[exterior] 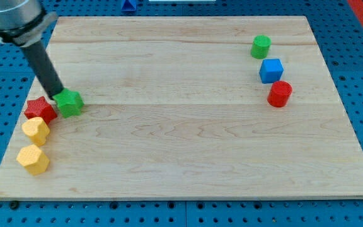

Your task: Drag green star below red circle

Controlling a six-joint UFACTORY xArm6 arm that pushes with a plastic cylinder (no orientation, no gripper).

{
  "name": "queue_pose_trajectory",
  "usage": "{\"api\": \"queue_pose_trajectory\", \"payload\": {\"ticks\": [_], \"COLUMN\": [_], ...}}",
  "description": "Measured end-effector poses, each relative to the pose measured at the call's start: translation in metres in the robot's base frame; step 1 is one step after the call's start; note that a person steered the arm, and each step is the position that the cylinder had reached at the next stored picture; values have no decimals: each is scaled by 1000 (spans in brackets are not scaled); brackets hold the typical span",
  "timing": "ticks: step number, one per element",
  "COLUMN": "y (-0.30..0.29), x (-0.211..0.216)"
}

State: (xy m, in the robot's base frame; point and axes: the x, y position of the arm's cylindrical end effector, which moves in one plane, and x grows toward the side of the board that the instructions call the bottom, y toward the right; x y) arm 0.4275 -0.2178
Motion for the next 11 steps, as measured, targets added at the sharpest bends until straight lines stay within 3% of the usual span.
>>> {"api": "queue_pose_trajectory", "payload": {"ticks": [1,4,8,9,11], "y": [40,68,205,208,219], "x": [16,99,186,181,130]}}
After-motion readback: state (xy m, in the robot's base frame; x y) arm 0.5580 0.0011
